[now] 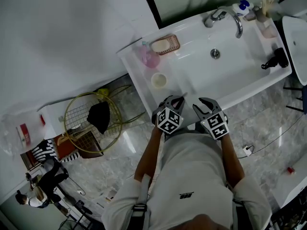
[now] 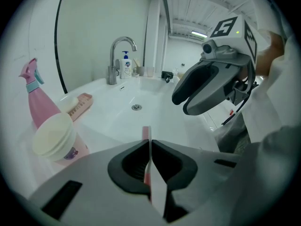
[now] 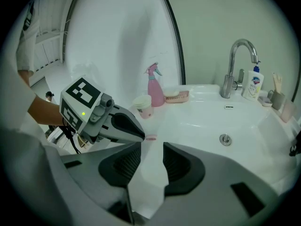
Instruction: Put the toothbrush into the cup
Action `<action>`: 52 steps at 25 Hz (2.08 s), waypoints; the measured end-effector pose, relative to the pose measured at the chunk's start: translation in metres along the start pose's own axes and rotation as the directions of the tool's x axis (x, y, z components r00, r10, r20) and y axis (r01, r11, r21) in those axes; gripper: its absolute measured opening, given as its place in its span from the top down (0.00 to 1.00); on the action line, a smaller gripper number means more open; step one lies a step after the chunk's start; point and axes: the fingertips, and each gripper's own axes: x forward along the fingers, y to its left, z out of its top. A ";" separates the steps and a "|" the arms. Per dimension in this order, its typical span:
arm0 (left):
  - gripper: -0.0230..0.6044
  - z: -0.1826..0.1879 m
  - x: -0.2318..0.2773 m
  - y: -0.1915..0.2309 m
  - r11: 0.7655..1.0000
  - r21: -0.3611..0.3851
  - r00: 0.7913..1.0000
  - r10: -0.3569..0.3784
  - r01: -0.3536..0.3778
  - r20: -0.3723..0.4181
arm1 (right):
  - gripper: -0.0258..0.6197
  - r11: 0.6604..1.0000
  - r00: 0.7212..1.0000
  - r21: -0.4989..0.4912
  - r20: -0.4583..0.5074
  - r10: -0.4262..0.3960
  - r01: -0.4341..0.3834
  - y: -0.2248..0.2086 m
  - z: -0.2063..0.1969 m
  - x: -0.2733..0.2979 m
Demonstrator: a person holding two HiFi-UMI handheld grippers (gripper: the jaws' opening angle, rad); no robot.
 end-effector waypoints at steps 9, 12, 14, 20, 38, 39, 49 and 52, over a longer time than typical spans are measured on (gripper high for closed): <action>0.90 0.015 -0.028 0.019 0.995 -0.063 0.987 0.084 -0.076 0.135 | 0.71 0.999 1.000 -0.053 0.003 0.014 -0.014 0.007 0.015 0.004; 0.90 0.022 -0.038 0.026 0.992 -0.083 0.976 0.107 -0.093 0.188 | 0.71 0.997 1.000 -0.075 0.016 0.019 -0.018 0.010 0.024 0.004; 0.90 0.027 -0.045 0.030 0.990 -0.094 0.968 0.119 -0.100 0.221 | 0.71 0.997 0.999 -0.080 0.027 0.022 -0.020 0.011 0.029 0.005; 0.90 0.041 -0.064 0.040 0.984 -0.129 0.941 0.160 -0.127 0.299 | 0.72 0.995 0.999 -0.101 0.021 0.026 -0.024 0.013 0.036 0.003; 0.90 0.068 -0.117 0.073 0.938 -0.247 0.841 0.330 -0.243 0.429 | 0.75 0.984 0.986 -0.171 0.153 0.070 -0.043 0.028 0.092 0.002; 0.90 0.068 -0.120 0.075 0.934 -0.258 0.834 0.340 -0.246 0.436 | 0.75 0.984 0.985 -0.174 0.156 0.074 -0.047 0.029 0.094 0.002; 0.90 0.082 -0.142 0.096 0.905 -0.347 0.755 0.403 -0.245 0.517 | 0.76 0.976 0.978 -0.205 0.180 0.106 -0.069 0.035 0.112 0.006; 0.90 0.088 -0.147 0.103 0.897 -0.373 0.727 0.419 -0.238 0.544 | 0.77 0.975 0.976 -0.210 0.186 0.112 -0.072 0.035 0.116 0.007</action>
